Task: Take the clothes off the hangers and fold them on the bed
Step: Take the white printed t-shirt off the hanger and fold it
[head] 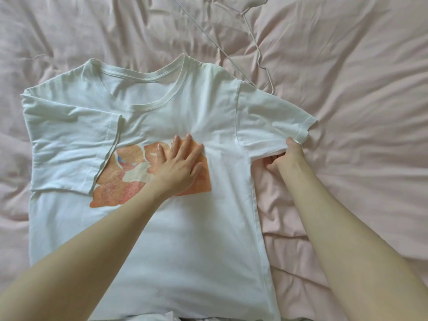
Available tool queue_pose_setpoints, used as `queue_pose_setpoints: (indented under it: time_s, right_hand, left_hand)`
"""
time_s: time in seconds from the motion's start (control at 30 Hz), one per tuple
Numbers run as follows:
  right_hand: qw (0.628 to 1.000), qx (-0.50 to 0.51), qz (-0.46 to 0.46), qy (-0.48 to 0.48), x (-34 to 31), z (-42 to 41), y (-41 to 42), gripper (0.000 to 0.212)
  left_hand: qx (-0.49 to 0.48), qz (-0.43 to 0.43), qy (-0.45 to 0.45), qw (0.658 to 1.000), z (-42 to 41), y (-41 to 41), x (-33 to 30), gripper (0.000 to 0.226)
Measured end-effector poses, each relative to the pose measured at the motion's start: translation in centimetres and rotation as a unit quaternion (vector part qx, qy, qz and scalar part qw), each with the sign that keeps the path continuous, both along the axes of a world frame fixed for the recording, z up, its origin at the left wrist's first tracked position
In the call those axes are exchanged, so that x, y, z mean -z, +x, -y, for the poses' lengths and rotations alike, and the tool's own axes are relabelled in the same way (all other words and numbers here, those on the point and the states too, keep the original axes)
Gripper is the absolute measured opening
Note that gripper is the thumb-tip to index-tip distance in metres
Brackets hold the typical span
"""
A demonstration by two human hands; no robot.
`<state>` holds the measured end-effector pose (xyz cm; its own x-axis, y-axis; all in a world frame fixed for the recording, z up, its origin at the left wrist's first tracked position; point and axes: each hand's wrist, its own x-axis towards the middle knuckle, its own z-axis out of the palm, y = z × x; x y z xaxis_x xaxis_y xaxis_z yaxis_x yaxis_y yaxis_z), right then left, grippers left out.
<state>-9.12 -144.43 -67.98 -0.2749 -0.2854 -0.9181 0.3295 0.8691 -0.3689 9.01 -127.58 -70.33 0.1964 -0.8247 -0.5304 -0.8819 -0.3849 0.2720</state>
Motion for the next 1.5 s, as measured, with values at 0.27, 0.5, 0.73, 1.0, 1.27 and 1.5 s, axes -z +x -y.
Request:
queue_pose_setpoints:
  time_s: [0.27,0.5,0.73,1.0,1.27,1.5]
  right_hand:
    - [0.997,0.029,-0.057,-0.039,0.5,-0.8,-1.4,0.032]
    - [0.999,0.021,-0.032,0.006,-0.4,-1.0,-2.0,0.024]
    - [0.998,-0.037,-0.031,0.031,1.0,-0.7,-2.5,0.012]
    - [0.996,0.069,0.051,-0.032,0.3,-2.8,-3.8,0.024]
    - [0.968,0.174,0.139,-0.119,-0.9,-2.3,-3.6,0.026]
    - [0.886,-0.188,-0.096,-0.413,-4.5,-2.5,2.4,0.021]
  left_hand:
    - [-0.003,-0.009,0.01,1.0,0.3,0.4,-0.2,0.05]
    - [-0.002,-0.004,0.012,1.0,0.2,0.3,0.0,0.05]
    - [-0.006,-0.009,0.015,1.0,0.2,0.3,0.0,0.05]
    - [-0.009,-0.005,0.015,1.0,0.1,0.2,0.1,0.05]
    - [-0.019,-0.017,0.021,0.999,0.3,0.1,-0.1,0.049]
    - [-0.276,-0.196,-0.119,0.934,1.1,0.6,-1.3,0.037]
